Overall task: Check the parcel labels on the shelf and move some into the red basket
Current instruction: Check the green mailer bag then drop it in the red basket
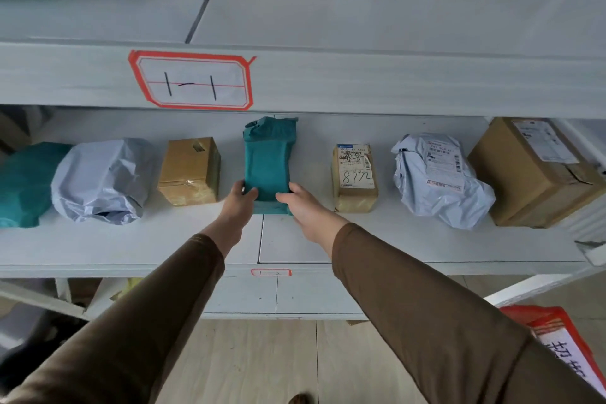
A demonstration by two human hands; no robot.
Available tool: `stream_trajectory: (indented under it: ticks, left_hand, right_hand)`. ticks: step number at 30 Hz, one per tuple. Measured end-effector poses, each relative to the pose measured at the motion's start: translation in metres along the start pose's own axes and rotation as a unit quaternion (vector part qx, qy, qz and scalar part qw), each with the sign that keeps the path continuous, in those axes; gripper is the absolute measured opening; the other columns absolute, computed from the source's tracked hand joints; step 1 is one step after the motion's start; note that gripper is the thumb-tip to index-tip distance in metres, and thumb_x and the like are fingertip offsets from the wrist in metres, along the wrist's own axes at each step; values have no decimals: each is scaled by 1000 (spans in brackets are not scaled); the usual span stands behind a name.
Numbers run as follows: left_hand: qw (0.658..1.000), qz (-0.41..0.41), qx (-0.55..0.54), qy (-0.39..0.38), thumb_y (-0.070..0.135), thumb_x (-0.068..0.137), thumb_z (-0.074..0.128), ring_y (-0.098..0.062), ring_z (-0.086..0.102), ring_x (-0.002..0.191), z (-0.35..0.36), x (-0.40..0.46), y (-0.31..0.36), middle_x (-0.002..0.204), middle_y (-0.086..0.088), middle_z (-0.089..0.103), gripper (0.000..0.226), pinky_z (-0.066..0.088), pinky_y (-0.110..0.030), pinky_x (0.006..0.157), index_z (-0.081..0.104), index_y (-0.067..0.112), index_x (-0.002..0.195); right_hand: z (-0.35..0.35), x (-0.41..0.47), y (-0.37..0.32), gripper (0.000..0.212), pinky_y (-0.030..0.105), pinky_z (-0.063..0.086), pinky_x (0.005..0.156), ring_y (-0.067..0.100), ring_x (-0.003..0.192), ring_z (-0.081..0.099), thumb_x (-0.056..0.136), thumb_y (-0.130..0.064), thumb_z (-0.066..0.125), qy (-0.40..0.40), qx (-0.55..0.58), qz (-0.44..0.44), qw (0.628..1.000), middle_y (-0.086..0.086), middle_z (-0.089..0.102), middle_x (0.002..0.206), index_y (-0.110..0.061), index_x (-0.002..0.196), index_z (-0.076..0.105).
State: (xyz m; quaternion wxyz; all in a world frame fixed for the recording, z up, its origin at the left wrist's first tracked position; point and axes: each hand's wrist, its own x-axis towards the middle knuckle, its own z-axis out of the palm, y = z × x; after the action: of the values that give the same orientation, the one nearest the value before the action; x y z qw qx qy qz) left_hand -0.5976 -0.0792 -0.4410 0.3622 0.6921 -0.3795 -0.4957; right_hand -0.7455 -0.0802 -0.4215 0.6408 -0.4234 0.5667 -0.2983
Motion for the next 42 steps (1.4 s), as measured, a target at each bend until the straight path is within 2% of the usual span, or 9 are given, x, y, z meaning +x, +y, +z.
stream_trajectory:
  ticks: [5,8,13,21,26,30,34,37,42]
  left_hand:
    - [988,89,-123,-5,8,105,47,-16,59,96,5,-69,6,132,-8,62,28,45,-29,77,46,18,131]
    - [979,118,-161,-44,11,105,49,-17,61,100,10,-121,4,129,-6,63,25,44,-31,76,48,24,126]
    - [975,97,-168,-106,9,103,50,-14,61,81,35,-205,-1,113,-8,61,19,47,-24,58,45,23,115]
    - [972,65,-108,-197,36,102,63,-25,67,104,76,-299,-13,125,-10,63,39,57,-35,74,41,16,127]
    - [978,191,19,-77,43,87,77,-33,70,103,105,-332,-39,124,-4,58,51,63,-37,66,40,29,119]
    - [924,334,186,4,55,82,77,-23,58,121,126,-355,-55,135,6,50,75,59,-46,94,32,32,138]
    - [931,321,150,-89,65,77,75,-19,50,137,141,-377,-47,156,3,42,105,52,-45,110,12,41,158]
    - [953,267,36,-138,68,90,58,-19,59,127,142,-385,-31,153,1,51,86,51,-48,110,14,43,159]
    - [961,233,-45,-144,30,111,41,-19,58,123,136,-386,1,137,2,64,40,47,-33,99,39,29,151]
  right_hand:
    - [-15,-49,7,36,27,44,82,18,110,59,99,-30,65,74,24,-111,991,4,61,129,-15,128,49]
    - [-34,-99,15,33,27,42,73,13,95,62,92,-35,73,91,47,-160,982,-3,67,111,-15,112,56]
    - [-69,-181,48,35,26,44,74,8,92,63,92,-27,75,97,74,-144,982,-8,65,102,-8,113,55]
    - [-122,-285,104,38,42,49,88,24,116,66,94,-22,69,71,124,-122,982,-2,70,126,-30,130,57]
    - [-134,-326,126,51,28,46,91,8,123,57,101,-22,62,90,106,-136,981,-9,58,140,-36,147,45]
    - [-136,-346,133,68,20,44,81,2,125,52,97,-44,65,64,90,-133,985,-18,49,143,-43,156,31]
    - [-151,-359,126,63,31,55,82,11,114,62,95,-46,67,81,134,-88,984,-11,58,138,-40,151,38]
    - [-167,-360,120,48,47,57,95,28,118,63,92,-47,71,68,195,-16,978,5,66,134,-31,135,57]
    - [-184,-362,115,66,50,54,101,36,129,59,81,-53,76,-8,350,49,935,18,66,137,-17,135,64]
